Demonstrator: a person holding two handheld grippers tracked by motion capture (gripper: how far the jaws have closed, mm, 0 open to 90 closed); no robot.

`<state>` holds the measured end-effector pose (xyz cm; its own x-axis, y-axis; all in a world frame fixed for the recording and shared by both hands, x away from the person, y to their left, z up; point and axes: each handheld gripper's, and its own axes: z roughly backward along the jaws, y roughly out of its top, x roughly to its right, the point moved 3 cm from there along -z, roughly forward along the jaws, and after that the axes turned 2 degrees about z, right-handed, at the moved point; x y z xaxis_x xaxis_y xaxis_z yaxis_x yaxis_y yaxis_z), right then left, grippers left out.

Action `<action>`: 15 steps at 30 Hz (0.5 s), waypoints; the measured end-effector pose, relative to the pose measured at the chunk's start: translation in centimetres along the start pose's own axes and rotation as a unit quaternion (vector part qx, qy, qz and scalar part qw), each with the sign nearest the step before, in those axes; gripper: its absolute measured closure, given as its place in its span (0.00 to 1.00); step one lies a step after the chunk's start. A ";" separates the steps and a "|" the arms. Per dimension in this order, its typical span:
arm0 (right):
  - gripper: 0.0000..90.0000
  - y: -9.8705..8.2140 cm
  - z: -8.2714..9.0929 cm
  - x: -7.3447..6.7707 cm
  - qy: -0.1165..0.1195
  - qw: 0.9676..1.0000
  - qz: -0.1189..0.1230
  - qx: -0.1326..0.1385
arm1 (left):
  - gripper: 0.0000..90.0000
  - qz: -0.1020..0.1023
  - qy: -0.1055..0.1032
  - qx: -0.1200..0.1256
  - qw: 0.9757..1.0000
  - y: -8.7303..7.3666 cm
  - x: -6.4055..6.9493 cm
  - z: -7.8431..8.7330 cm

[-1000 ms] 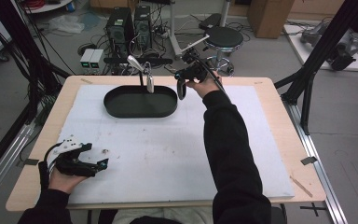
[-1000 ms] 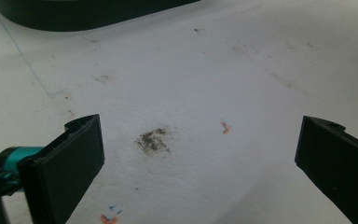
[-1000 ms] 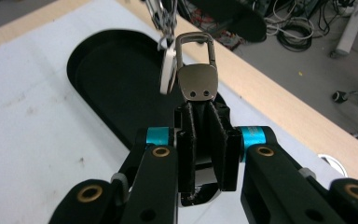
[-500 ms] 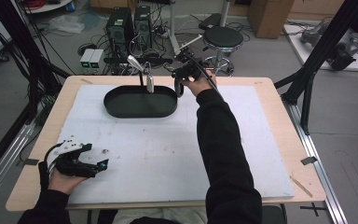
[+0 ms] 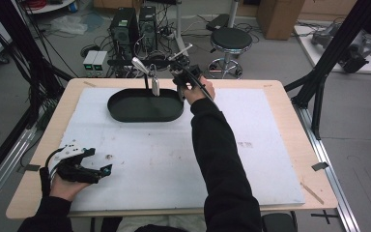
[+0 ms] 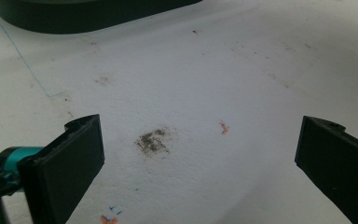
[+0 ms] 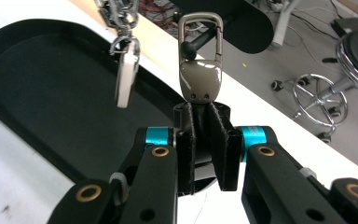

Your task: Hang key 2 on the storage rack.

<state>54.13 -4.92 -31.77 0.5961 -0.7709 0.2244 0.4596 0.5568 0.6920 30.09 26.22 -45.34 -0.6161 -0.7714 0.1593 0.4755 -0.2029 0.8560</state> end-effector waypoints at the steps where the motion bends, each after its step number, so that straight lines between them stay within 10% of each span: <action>1: 0.90 0.0 -0.2 0.0 -0.006 1.000 -0.005 0.001 | 0.02 0.001 0.000 0.000 1.000 0.0 0.0 0.0; 11: 0.89 -0.1 -2.0 0.3 -0.012 0.999 -0.031 0.012 | 0.02 -0.002 -0.003 0.004 1.000 0.0 -0.1 0.0; 15: 0.76 -0.5 -2.2 0.3 0.030 0.999 -0.043 0.010 | 0.02 0.000 -0.002 0.004 1.000 0.0 -0.2 -0.1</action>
<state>55.52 -4.68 -33.55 0.5937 -0.7952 0.1233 0.4969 0.4828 0.7211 30.26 26.30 -45.36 -0.6187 -0.7690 0.1609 0.4698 -0.1979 0.8603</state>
